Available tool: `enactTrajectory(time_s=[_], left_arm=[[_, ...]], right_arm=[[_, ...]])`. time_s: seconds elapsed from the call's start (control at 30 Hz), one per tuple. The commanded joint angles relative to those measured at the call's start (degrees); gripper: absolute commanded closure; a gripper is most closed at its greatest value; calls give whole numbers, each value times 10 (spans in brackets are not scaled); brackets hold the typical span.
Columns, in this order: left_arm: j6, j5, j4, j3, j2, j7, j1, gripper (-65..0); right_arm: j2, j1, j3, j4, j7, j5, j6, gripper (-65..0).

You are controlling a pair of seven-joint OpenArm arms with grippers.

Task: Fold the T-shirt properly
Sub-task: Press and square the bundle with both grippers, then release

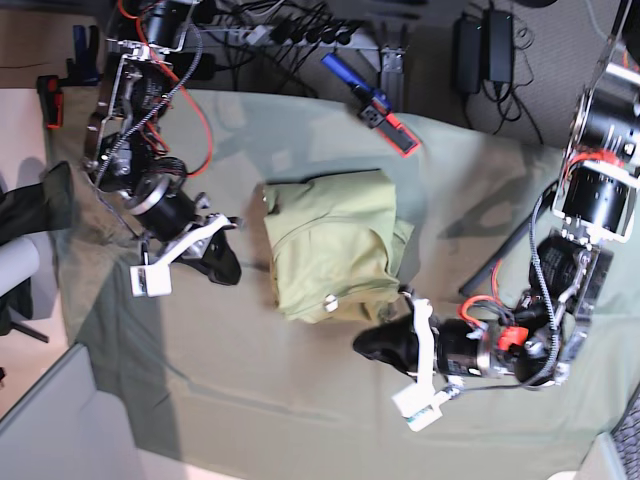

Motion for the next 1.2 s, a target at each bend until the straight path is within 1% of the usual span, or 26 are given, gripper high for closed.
enactTrajectory(time_s=[0.0,0.07,0.17,0.23,0.3,0.37,0.4,0.5,0.53,0.6,0.73,0.87,1.0,1.07,1.17], left_arm=[[-5,-12,10,-3,5,-9,-4,0],[-5,-12,10,-3,11,-8,21,0],[-5,-7,10,-3,9,-9,52,0],[-5,4,9,-3,7,-9,70,0],[-5,10,9,-3,7,-9,86,0],[-5,27,6,-3,7,-24,102,0],[-5,52,4,-3,7,-41,109,0],[-5,145,-9,-3,7,-120,123,0],[-5,162,-16,-3,8,-144,125,0],[-5,176,-35,-3,8,-172,125,0],[-5,195,-77,-3,13,-192,125,0],[-5,221,-108,-3,16,-215,125,0],[-5,217,-108,-3,16,-209,115,0],[-5,195,-101,-4,16,-181,104,0],[-5,145,-57,-4,15,-122,90,0]], right_arm=[[5,23,-13,12,13,11,20,0],[3,41,-52,9,13,-3,20,0],[-8,63,-111,-9,15,-50,20,0],[-14,72,-140,-31,24,-73,19,0],[-14,76,-158,-59,45,-92,19,0],[-14,82,-167,-92,63,-124,19,0],[-14,84,-169,-109,71,-137,19,0],[-12,85,-169,-157,114,-166,19,0],[-12,85,-169,-173,125,-177,19,0],[-12,88,-169,-205,135,-185,19,0],[-12,91,-169,-248,141,-185,19,0],[-12,91,-169,-252,141,-182,19,0],[-12,91,-168,-236,145,-179,19,0],[-12,91,-167,-216,144,-169,19,0],[-12,90,-161,-169,131,-162,19,0]])
